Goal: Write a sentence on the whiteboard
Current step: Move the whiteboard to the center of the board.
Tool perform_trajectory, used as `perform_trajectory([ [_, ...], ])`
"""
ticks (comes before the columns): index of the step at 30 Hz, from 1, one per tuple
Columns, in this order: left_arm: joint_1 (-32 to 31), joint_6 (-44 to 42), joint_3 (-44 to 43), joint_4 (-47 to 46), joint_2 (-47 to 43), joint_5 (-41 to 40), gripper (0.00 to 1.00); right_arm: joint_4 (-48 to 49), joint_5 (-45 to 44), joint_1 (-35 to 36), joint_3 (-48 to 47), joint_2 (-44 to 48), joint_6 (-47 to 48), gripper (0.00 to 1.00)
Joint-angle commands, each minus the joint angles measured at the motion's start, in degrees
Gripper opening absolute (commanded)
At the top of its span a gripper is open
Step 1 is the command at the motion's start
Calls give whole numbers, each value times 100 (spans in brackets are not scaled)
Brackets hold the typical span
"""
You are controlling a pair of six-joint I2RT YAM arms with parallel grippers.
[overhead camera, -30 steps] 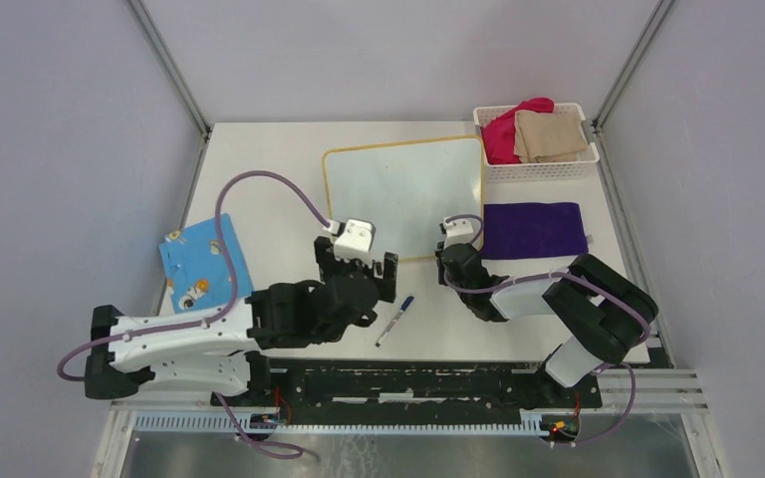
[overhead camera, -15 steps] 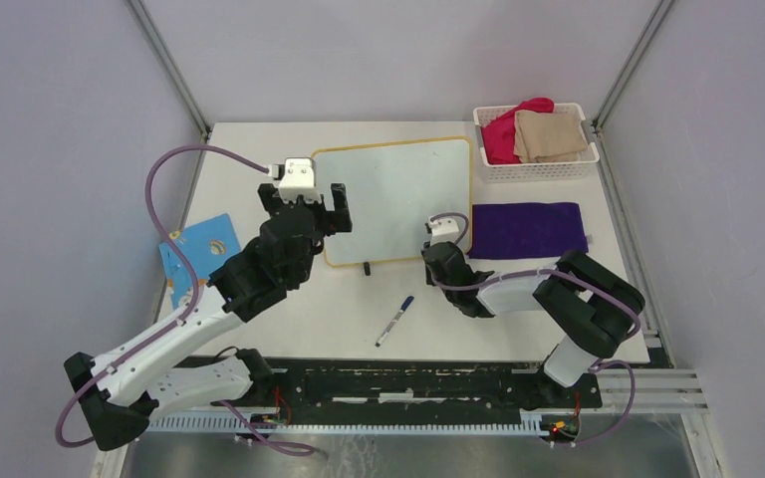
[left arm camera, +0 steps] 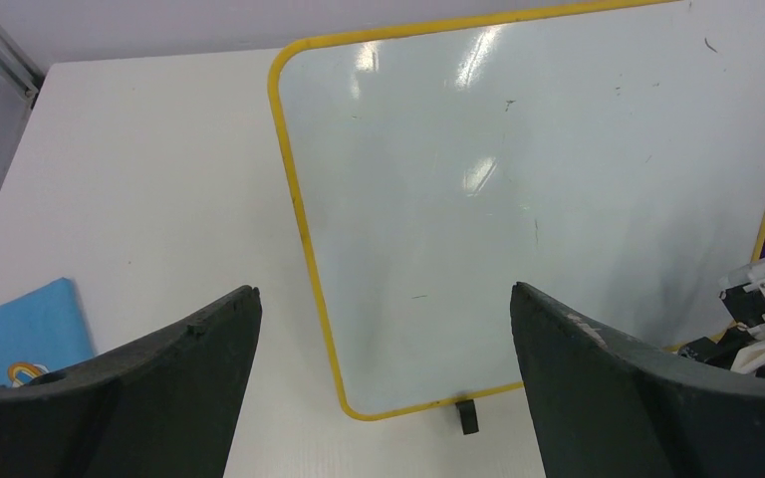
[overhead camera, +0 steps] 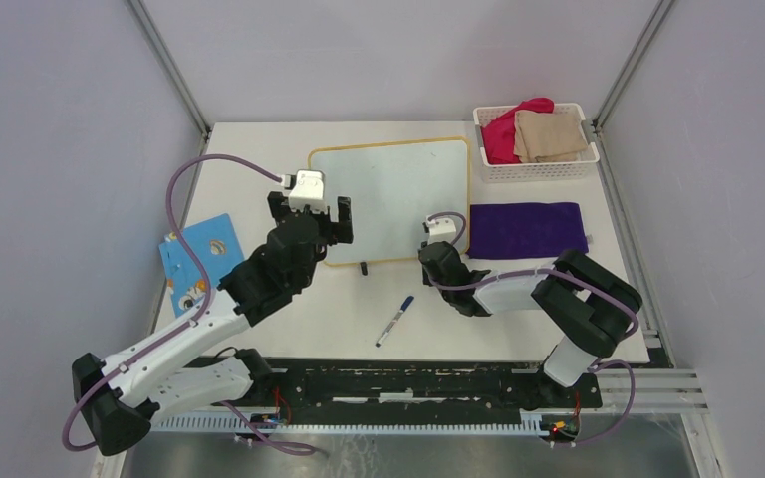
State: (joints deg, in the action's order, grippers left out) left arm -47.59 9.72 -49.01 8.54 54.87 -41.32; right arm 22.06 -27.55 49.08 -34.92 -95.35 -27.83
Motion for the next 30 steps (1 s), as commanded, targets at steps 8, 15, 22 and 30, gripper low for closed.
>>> perform_trajectory([
  [8,22,-411,6,-311,-378,-1,100,-847,281,178,710,401,-502,0],
  [15,21,-412,6,-299,-397,18,100,-827,265,181,1192,720,-832,0],
  [22,22,-379,-20,-250,-352,49,100,-874,169,397,1327,835,-1337,0],
  [30,5,-367,-20,-216,-381,47,100,-1392,-421,602,950,669,-1318,0],
])
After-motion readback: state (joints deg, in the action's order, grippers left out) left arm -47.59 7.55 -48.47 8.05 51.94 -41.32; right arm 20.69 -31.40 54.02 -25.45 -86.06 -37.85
